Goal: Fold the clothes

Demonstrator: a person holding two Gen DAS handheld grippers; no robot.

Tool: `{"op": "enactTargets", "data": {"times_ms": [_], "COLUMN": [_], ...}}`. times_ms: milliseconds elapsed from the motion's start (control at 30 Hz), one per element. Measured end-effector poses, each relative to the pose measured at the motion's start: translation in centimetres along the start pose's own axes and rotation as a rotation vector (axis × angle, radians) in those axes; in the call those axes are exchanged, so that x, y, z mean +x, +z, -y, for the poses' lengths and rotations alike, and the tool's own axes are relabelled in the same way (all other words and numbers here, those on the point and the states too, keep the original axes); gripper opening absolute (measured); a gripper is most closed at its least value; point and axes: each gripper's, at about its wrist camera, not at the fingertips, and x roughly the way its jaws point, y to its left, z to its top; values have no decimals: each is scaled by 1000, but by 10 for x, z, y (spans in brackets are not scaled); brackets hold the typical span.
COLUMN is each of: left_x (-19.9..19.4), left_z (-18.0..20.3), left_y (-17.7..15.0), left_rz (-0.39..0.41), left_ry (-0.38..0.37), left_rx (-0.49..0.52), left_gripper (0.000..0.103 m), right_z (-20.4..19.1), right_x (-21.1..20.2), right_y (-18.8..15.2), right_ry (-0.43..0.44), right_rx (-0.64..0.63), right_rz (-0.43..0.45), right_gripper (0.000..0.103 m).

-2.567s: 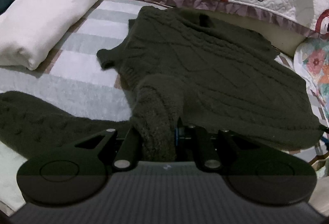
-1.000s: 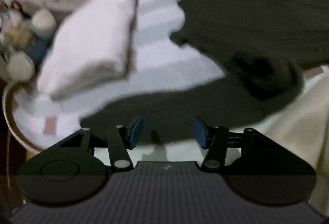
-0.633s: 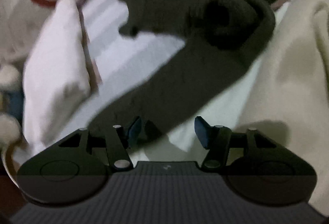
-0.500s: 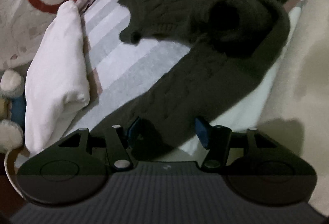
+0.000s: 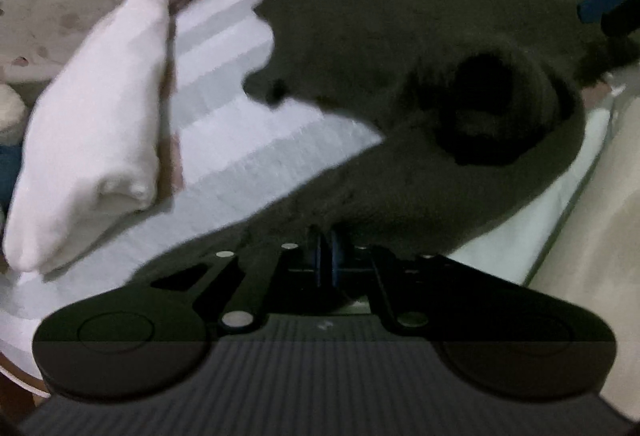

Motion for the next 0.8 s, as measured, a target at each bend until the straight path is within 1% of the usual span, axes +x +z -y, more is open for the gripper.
{"op": "enactTargets", "data": {"times_ms": [33,100,167,200,267,367,433,500,533,567,600,633,667,700,733,767,800], "left_x": [-6,-19,-33,-40,-51,-64,-76,-85,-89,-89,-89,-84,-80,-75,-66,-57,-47], "left_z": [-1,-7,-14,-17,-24,-30,-30,-28,-26,-20,-15,-11,-7,-3,-3,-3,-3], "left_y": [2,8,15,18,25,34,41,49,53,56,59,59,58,58,54,51,45], "left_rz": [15,45,88,109,151,211,277,307,334,338,339,329,318,304,268,230,178], "left_ry": [8,-4,-35,-50,-78,-108,-163,-223,-259,-250,-239,-220,-200,-185,-191,-194,-174], "left_rx": [-12,-51,-91,-108,-159,-228,-258,-283,-274,-248,-222,-198,-174,-149,-122,-94,-67], "left_gripper": [3,3,3,3,3,0,0,0,0,0,0,3,4,12,31,43,57], "right_z": [1,3,-3,-5,-11,-19,-24,-29,-29,-28,-27,-26,-25,-24,-23,-23,-22], "right_x": [2,6,18,25,37,56,68,81,84,87,90,93,96,99,102,100,99], "right_y": [1,3,8,10,16,23,29,34,36,38,40,42,44,46,48,48,47], "right_ry": [10,29,51,62,84,118,140,159,121,83,45,6,-32,-70,-107,-124,-140], "right_rx": [4,10,-12,-24,-46,-79,-101,-124,-148,-171,-194,-217,-240,-263,-284,-286,-287], "right_rz": [-7,-23,-63,-82,-122,-181,-221,-259,-248,-236,-225,-214,-202,-190,-179,-163,-148], "right_gripper": [48,48,49,52,55,55,55,54,50,38,21,16,15,11,10,8,8]}}
